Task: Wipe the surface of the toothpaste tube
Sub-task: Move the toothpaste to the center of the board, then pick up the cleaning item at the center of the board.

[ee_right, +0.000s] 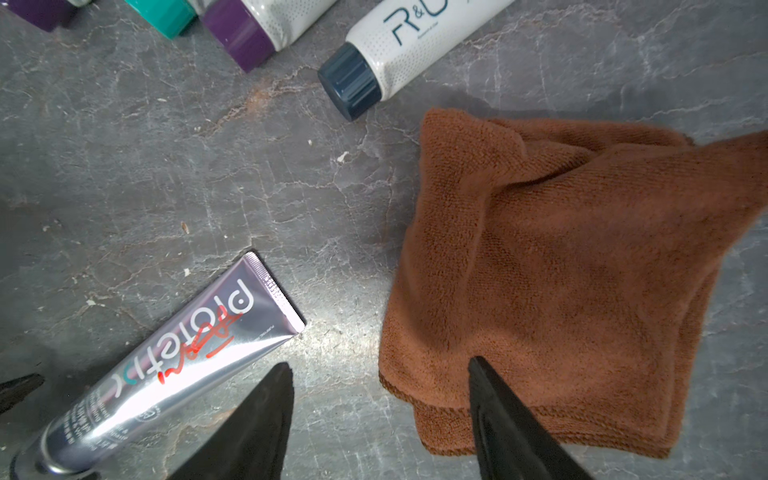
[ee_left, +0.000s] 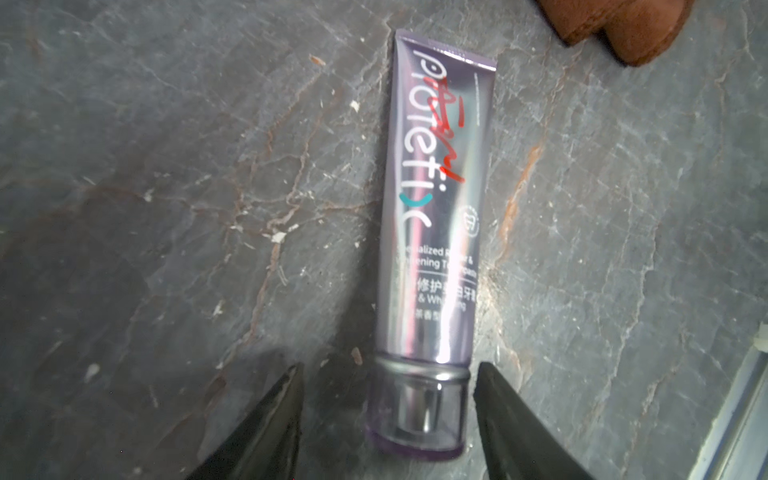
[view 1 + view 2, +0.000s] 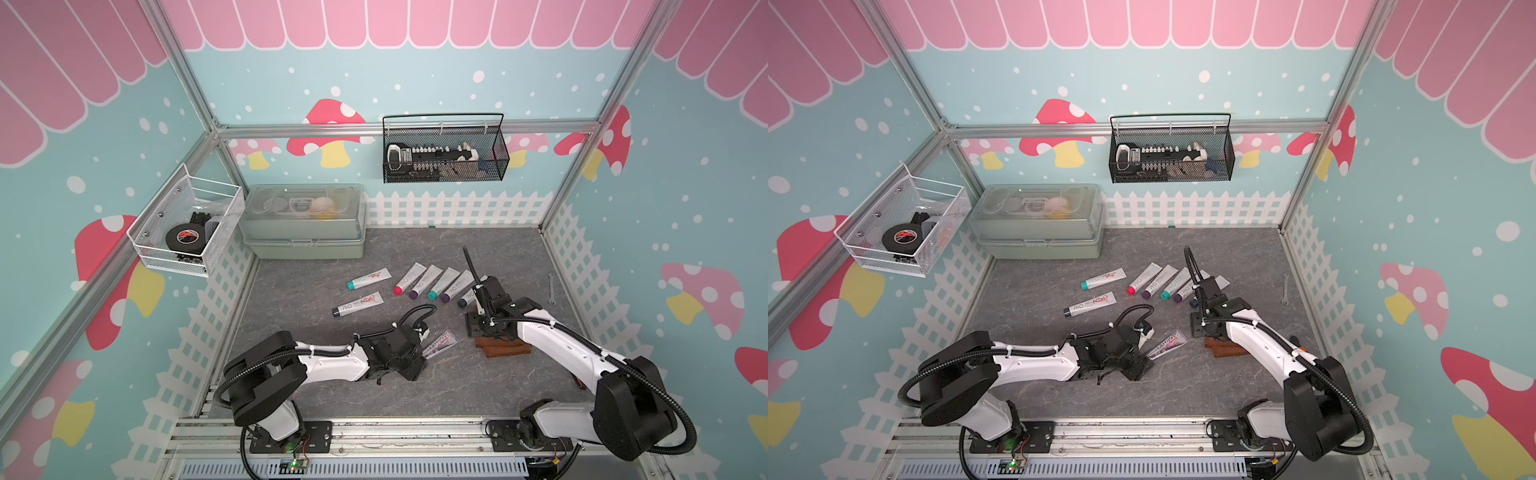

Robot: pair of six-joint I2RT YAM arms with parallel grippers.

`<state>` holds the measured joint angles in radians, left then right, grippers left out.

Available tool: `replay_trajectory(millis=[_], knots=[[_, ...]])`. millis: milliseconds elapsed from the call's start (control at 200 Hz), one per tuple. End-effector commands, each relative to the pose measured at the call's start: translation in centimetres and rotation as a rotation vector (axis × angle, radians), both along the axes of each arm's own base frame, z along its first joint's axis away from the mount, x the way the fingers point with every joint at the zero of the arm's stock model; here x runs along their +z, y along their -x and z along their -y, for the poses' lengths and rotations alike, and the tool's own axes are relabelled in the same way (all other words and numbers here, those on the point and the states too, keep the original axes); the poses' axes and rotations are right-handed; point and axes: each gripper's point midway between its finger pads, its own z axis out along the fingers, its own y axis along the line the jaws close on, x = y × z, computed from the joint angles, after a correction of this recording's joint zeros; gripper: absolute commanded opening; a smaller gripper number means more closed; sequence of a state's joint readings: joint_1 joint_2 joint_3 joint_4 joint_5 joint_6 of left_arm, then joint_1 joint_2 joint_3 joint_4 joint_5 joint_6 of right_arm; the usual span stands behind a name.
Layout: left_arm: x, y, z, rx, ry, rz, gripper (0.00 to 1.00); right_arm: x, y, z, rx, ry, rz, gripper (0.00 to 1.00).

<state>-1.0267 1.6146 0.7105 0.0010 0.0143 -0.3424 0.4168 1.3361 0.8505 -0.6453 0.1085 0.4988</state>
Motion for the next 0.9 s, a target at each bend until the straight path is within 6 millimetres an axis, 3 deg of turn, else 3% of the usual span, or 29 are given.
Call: replay_trajectory(millis=[0, 320, 540, 726, 816, 896], knots=[[0.4, -0.5, 1.1, 0.020, 0.060, 0.028, 0.64, 0.2, -0.9, 0.3, -0.016, 0.022, 0.001, 0.66], [-1.2, -0.6, 1.7, 0.000, 0.061, 0.037, 0.62, -0.4, -2.6, 1.2, -0.055, 0.053, -0.015, 0.66], [-2.0, -0.2, 2.1, -0.021, 0.073, 0.013, 0.43, -1.6, -4.8, 1.8, -0.084, 0.079, -0.044, 0.63], [-1.7, 0.0, 2.4, -0.034, 0.096, 0.010, 0.39, -3.8, -6.1, 3.1, -0.123, 0.117, -0.083, 0.58], [-1.8, 0.0, 2.4, -0.034, 0.097, 0.008, 0.38, -5.1, -6.3, 2.9, -0.122, 0.114, -0.110, 0.50], [-1.9, 0.1, 2.4, -0.036, 0.096, 0.007, 0.38, -6.1, -6.1, 2.6, -0.118, 0.098, -0.133, 0.36]])
